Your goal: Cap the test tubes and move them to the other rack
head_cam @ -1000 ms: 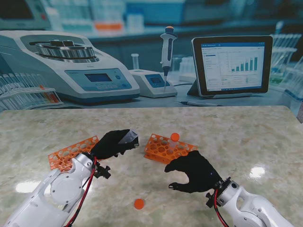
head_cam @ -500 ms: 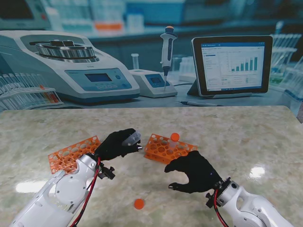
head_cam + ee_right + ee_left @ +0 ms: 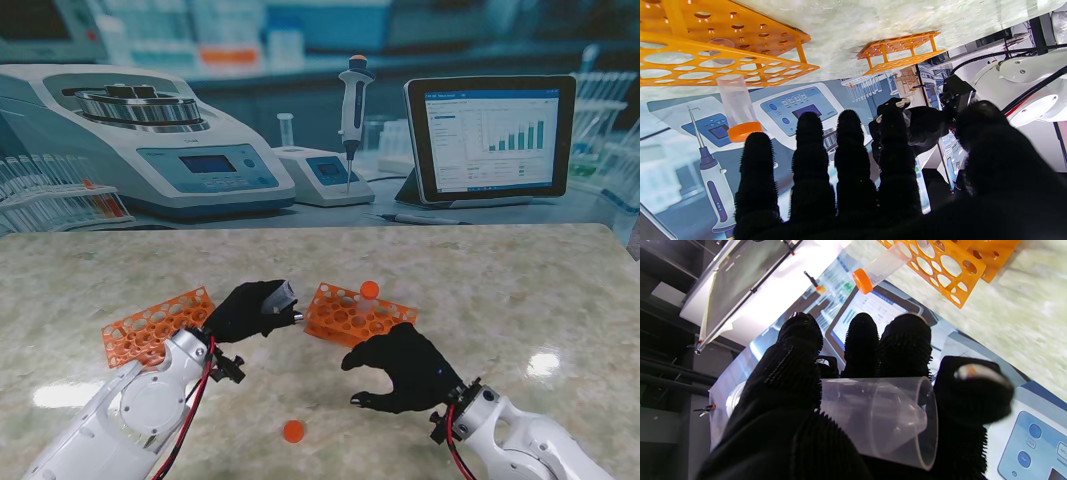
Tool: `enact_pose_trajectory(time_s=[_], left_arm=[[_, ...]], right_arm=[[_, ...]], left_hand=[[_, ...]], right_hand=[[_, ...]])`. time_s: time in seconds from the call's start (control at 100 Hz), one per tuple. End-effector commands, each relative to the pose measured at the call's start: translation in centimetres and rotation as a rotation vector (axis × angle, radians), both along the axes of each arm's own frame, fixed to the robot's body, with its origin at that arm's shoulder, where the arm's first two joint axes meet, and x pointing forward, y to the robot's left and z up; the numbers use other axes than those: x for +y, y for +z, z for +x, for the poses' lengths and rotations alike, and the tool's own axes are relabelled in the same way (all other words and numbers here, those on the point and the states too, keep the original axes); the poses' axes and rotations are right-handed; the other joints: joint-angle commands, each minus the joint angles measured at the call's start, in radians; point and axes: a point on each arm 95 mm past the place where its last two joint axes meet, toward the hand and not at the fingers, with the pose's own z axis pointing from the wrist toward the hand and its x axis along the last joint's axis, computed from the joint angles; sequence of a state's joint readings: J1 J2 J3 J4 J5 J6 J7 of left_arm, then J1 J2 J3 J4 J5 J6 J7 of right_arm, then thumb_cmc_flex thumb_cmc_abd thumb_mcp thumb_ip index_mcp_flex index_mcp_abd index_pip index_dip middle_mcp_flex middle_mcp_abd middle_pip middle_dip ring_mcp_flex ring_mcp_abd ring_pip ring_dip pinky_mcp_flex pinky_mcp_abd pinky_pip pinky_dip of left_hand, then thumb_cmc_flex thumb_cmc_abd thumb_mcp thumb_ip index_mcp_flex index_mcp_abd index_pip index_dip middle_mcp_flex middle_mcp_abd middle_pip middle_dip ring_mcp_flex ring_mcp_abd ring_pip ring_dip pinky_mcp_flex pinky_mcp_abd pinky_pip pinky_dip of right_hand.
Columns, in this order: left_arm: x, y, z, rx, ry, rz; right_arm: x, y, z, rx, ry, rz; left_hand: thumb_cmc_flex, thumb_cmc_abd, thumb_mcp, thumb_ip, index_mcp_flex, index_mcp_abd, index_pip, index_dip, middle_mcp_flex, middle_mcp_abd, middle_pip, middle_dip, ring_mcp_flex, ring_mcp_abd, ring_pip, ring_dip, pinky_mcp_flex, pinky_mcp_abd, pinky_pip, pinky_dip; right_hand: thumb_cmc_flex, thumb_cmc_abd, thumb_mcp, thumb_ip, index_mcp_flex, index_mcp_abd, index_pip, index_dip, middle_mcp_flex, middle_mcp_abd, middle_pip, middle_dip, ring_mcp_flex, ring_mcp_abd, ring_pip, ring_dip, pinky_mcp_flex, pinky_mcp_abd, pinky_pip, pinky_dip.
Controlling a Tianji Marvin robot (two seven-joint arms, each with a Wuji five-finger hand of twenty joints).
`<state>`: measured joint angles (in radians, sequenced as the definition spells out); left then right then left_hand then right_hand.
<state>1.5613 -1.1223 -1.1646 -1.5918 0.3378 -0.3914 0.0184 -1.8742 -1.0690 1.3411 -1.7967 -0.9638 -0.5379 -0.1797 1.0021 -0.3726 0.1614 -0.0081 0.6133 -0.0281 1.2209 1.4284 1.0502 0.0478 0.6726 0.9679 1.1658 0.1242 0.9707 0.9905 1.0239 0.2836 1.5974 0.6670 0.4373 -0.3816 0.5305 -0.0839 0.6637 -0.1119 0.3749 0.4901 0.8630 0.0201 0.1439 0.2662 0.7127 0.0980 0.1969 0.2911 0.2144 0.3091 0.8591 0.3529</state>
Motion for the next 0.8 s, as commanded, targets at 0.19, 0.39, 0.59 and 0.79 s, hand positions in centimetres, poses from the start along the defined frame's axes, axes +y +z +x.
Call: enact_pose_trajectory(time_s=[0.19,0.39,0.59,0.79], left_arm=[[-0.7,-0.8,-0.2,-0.004,-0.014,0.002],[-0.9,-1.4,-0.1,-0.013,-0.014,0.000],[-1.0,-1.8,0.0,-0.010,-0.018,-0.007],[-1.0,-1.9,0.0,-0.004,-0.020,-0.017]], right_arm=[[1.1,-0.1,-0.8,0.015,0.042,-0.005],[1.8,-0.1,-1.3,0.020,0.069,-0.021],[2.8,-0.4,-1.8,0.035,0.109,-0.041],[3.9,-0.7,-2.2,0.046,0.143,-0.047]], left_hand=[[0.048,0.019,-0.022,-0.006,0.049,-0.046,0.147,0.116,-0.096,-0.071,0.022,0.245,-0.254,-0.017,-0.140,0.032,-0.503,0.082,-0.476,0.068],[-0.037,0.003,0.103,-0.017,0.066,-0.076,0.156,0.113,-0.069,-0.072,0.220,0.193,-0.262,-0.031,0.089,0.142,-0.558,0.075,-0.366,0.234],[-0.052,-0.013,0.116,-0.020,0.087,-0.105,0.167,0.103,0.005,-0.076,0.285,0.228,-0.160,-0.058,0.277,0.169,-0.374,0.083,-0.091,0.346],[-0.062,-0.009,0.103,-0.021,0.090,-0.121,0.167,0.091,0.040,-0.084,0.292,0.233,-0.092,-0.086,0.346,0.131,-0.014,-0.071,0.265,0.095]], right_hand=[[0.008,0.009,-0.004,0.022,-0.022,0.007,-0.007,-0.004,0.016,-0.032,-0.001,0.008,-0.012,-0.016,-0.045,-0.004,0.000,0.015,-0.008,0.012],[0.005,-0.033,0.027,0.014,-0.012,0.006,0.003,0.002,0.032,-0.016,0.023,0.038,0.026,-0.002,0.001,0.052,0.009,0.012,0.008,0.028],[-0.004,-0.078,0.064,0.006,0.003,0.023,0.008,0.012,0.035,0.001,0.050,0.089,0.061,-0.004,0.035,0.120,0.020,0.007,0.022,0.053],[-0.006,-0.105,0.095,0.001,0.012,0.042,0.010,0.034,0.036,0.006,0.093,0.181,0.088,-0.014,0.074,0.208,0.046,-0.013,0.062,0.111]])
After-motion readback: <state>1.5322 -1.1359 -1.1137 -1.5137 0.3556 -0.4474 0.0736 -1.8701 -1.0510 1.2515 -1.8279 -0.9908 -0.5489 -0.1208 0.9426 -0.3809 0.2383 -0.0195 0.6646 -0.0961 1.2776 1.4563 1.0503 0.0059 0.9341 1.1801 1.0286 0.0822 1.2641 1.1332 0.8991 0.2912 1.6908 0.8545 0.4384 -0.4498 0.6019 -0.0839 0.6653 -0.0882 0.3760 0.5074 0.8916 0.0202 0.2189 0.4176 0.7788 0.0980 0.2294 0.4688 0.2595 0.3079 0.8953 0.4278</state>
